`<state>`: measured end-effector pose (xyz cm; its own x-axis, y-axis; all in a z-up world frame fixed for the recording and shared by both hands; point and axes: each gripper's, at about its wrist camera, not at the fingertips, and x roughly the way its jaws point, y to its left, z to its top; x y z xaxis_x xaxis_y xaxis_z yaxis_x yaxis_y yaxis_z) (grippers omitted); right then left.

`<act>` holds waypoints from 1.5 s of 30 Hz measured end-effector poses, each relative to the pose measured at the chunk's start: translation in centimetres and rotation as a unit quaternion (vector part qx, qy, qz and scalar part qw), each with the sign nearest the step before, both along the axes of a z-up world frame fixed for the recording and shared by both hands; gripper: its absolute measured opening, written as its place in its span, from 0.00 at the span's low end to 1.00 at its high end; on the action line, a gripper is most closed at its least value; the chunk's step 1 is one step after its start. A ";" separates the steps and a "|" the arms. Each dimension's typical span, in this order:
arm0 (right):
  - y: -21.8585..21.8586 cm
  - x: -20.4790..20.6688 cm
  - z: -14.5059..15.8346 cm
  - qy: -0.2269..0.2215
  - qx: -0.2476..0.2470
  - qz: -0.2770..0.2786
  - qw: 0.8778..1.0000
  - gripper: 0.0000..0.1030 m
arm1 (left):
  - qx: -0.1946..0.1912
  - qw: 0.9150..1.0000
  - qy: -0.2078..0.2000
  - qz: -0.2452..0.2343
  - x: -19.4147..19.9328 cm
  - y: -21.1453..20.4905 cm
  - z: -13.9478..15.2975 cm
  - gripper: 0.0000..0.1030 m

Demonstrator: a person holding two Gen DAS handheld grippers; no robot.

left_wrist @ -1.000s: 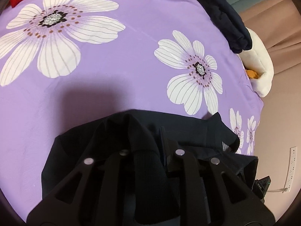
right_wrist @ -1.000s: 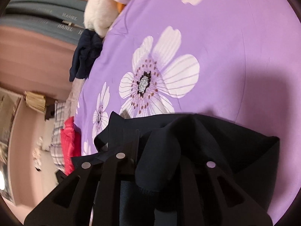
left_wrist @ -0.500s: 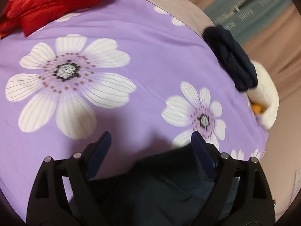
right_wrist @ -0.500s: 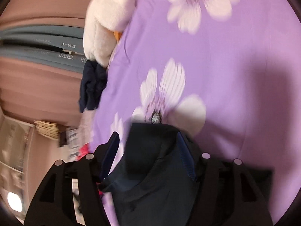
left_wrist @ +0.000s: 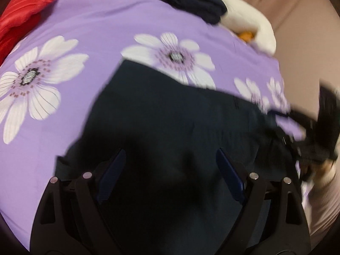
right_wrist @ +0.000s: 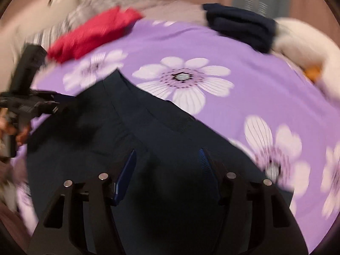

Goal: Fold large clothes

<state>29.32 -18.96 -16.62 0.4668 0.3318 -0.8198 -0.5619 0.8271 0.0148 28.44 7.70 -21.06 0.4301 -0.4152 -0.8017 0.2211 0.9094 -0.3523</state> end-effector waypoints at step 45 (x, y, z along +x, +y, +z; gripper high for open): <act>-7.4 3.3 -4.4 0.005 -0.042 -0.173 0.984 0.26 | 0.095 0.995 -0.020 0.034 8.2 -4.3 -2.5 0.63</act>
